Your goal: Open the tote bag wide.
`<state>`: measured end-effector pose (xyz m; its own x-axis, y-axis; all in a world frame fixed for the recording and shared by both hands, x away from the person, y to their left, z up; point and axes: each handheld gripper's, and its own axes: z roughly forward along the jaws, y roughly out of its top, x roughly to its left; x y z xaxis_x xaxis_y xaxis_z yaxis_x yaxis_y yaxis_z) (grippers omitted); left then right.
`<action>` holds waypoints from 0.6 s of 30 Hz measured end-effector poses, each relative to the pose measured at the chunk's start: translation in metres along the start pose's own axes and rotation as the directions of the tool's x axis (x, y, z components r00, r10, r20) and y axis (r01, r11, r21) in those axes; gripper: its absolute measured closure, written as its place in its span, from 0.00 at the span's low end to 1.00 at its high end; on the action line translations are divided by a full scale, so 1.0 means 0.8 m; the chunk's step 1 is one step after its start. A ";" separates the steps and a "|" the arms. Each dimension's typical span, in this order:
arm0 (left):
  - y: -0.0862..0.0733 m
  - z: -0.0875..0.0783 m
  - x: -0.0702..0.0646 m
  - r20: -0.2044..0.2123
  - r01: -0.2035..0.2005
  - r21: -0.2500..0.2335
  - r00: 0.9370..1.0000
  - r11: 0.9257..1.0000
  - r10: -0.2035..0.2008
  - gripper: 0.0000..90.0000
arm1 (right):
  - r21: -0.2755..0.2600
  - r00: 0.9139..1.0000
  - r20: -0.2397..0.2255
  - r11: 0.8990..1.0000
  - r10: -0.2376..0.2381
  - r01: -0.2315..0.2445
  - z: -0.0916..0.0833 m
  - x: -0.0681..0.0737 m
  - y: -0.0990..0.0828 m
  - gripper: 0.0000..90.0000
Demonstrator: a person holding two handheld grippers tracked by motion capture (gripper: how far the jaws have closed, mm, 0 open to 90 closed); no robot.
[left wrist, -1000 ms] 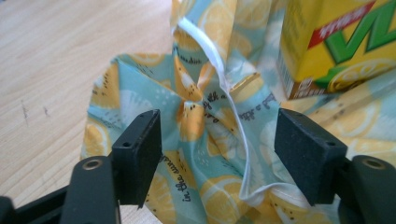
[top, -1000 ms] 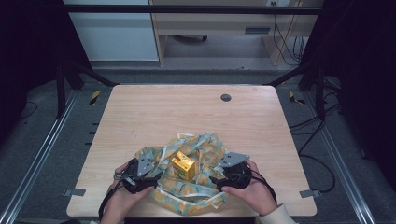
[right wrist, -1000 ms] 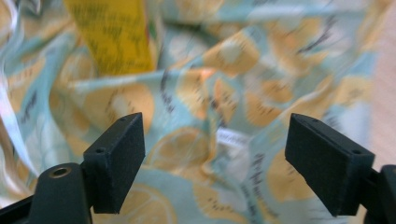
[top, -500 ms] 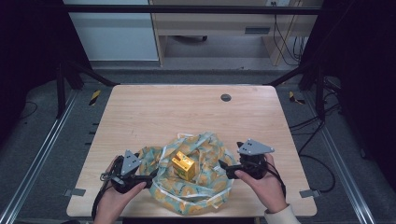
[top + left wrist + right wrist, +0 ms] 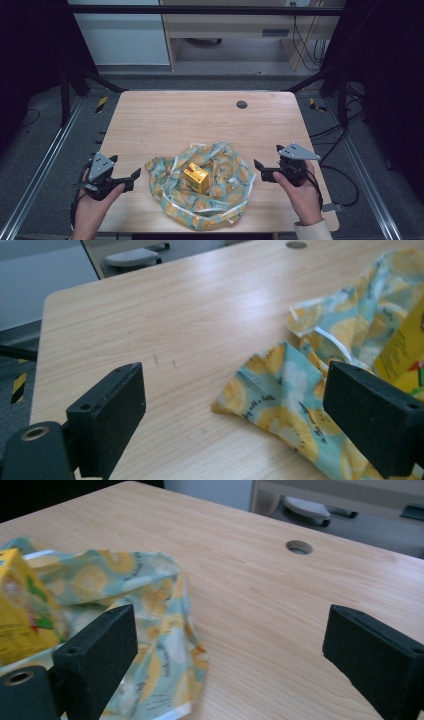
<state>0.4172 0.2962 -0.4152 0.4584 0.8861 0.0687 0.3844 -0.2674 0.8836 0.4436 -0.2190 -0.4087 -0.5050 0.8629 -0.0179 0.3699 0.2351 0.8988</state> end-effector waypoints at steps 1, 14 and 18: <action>0.000 0.000 0.003 0.004 0.009 -0.007 1.000 1.000 -0.009 0.11 | -0.002 1.000 0.010 1.000 0.002 -0.002 -0.001 -0.004 0.000 0.09; -0.012 0.036 0.022 0.004 -0.027 0.068 1.000 0.997 0.027 0.11 | 0.020 0.988 0.122 0.995 0.099 -0.102 -0.013 -0.056 -0.024 0.09; -0.017 0.047 0.030 -0.004 -0.022 0.088 1.000 0.996 0.022 0.11 | 0.067 0.983 0.148 0.991 0.108 -0.119 -0.007 -0.073 -0.035 0.09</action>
<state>0.4531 0.3066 -0.4431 0.4634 0.8815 0.0904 0.4432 -0.3189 0.8378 0.4579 -0.2786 -0.4305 -0.3406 0.9401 0.0148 0.4793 0.1601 0.8629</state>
